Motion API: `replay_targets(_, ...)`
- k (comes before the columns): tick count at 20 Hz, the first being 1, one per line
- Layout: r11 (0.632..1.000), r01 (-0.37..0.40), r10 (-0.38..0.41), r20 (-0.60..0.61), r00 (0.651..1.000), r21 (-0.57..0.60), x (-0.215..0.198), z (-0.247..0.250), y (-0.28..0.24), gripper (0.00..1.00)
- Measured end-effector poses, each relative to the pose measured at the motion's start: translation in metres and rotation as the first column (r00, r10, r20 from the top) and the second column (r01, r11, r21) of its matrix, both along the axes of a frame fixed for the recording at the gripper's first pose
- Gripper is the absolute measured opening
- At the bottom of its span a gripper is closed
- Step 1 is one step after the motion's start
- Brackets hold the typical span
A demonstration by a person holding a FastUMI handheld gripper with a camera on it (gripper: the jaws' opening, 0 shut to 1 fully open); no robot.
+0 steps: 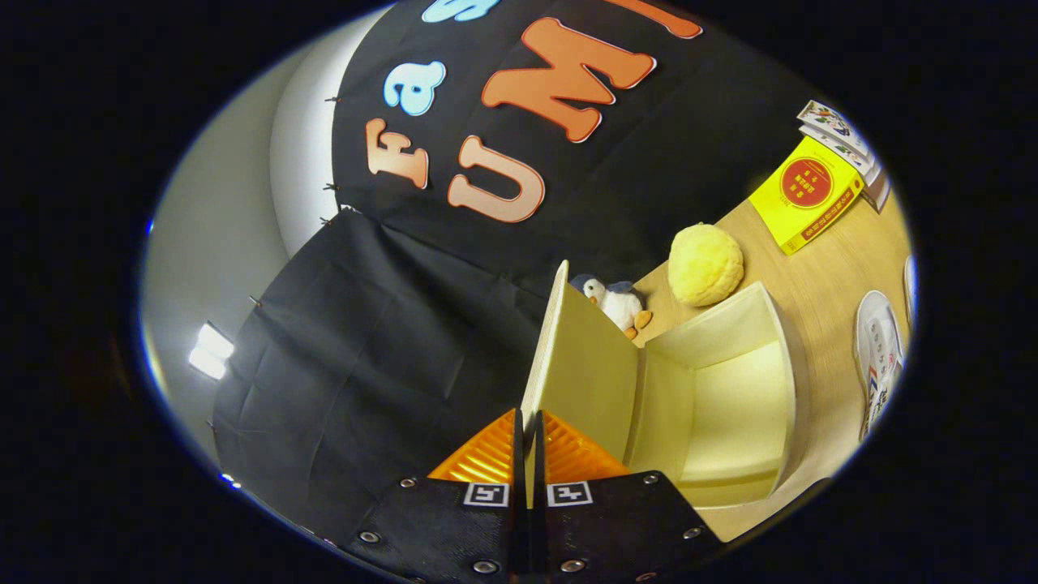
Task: Open the storage box then place both shoes into the box .Put the left shoe in first, then the right shoe, with the right side of both shoes facing outward in a uniform manner.
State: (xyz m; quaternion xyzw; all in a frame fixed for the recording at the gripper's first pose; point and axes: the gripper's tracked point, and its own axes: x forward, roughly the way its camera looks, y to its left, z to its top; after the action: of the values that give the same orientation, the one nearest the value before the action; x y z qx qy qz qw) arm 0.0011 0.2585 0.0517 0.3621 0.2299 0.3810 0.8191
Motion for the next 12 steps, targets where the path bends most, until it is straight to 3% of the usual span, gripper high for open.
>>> replay_targets(2,0.999,-0.004,0.004,0.006,1.000,-0.040,-0.003,0.000,0.019,0.03)
replay_targets(8,0.975,-0.042,0.063,0.088,0.994,-0.219,-0.019,-0.011,0.065,0.22)
replay_targets(9,0.973,-0.049,0.071,0.089,0.993,-0.224,-0.020,-0.011,0.073,0.40)
replay_targets(11,0.968,-0.061,0.087,0.098,0.991,-0.244,-0.023,-0.012,0.086,0.65)
replay_targets(12,0.964,-0.056,0.085,0.105,0.991,-0.259,-0.023,-0.014,0.089,0.72)
